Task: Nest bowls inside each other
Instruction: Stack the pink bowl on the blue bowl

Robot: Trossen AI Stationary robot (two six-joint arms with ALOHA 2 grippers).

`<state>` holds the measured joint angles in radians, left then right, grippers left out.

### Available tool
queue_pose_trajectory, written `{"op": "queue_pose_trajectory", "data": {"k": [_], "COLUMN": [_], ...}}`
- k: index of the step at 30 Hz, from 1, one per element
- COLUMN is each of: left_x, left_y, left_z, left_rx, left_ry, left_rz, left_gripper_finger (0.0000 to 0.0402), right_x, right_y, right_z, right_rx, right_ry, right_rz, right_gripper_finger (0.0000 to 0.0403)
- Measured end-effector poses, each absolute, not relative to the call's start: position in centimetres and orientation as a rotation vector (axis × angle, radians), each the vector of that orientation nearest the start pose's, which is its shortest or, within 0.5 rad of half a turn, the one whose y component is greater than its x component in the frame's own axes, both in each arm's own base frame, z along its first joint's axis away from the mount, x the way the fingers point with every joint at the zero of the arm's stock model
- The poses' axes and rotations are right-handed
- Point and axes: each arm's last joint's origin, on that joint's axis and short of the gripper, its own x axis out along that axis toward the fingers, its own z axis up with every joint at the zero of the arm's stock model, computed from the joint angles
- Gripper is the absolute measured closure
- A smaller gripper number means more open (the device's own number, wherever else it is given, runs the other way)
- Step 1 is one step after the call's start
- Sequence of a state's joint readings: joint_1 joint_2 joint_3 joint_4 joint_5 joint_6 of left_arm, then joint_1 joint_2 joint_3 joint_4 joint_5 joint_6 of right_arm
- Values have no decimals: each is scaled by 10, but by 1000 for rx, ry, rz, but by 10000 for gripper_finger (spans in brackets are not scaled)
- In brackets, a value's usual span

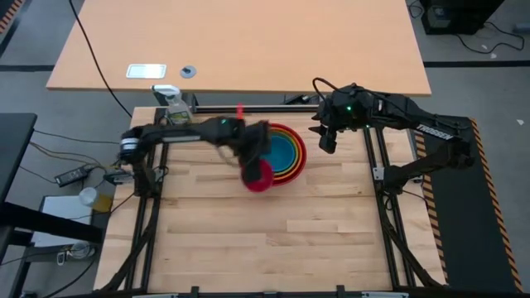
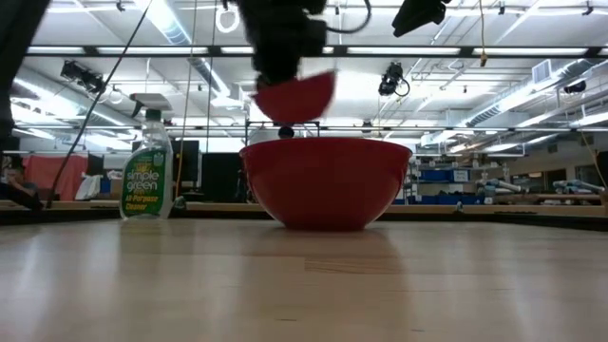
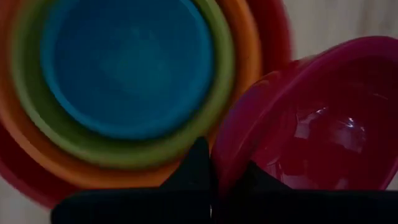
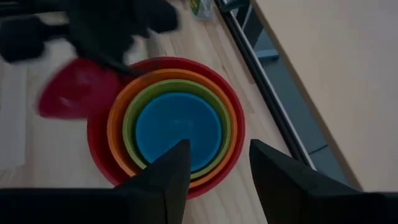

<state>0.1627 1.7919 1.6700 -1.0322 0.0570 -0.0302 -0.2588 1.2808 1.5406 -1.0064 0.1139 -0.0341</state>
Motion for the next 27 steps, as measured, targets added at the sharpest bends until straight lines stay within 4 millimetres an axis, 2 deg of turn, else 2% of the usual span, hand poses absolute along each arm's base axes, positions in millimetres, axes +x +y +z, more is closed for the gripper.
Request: {"op": "queue_pose_trajectory", "data": {"k": [6,11,15,18,23,27], "left_x": [401,420,428,433,438,440], "left_y": [114,144,156,160,160,158], "left_z": [297,265,229,212,202,202], "left_rx": [-181,-196,-203,-209,-217,-193], "left_ry": [1109,1160,1249,1271,1273,1272], "left_rz": [196,204,197,201,232,296], "left_gripper_finger": [396,396,397,396,373,335], "right_x": [227,227,227,227,227,226], "right_y": [-63,-62,-62,-62,-62,-62], "right_z": [410,411,411,411,411,410], "right_rx": [56,41,26,20,36,47], "right_ry": [768,770,771,772,769,769], "right_rz": [-359,-391,-418,-433,-447,-451], "right_gripper_finger": [231,231,231,231,231,231]}}
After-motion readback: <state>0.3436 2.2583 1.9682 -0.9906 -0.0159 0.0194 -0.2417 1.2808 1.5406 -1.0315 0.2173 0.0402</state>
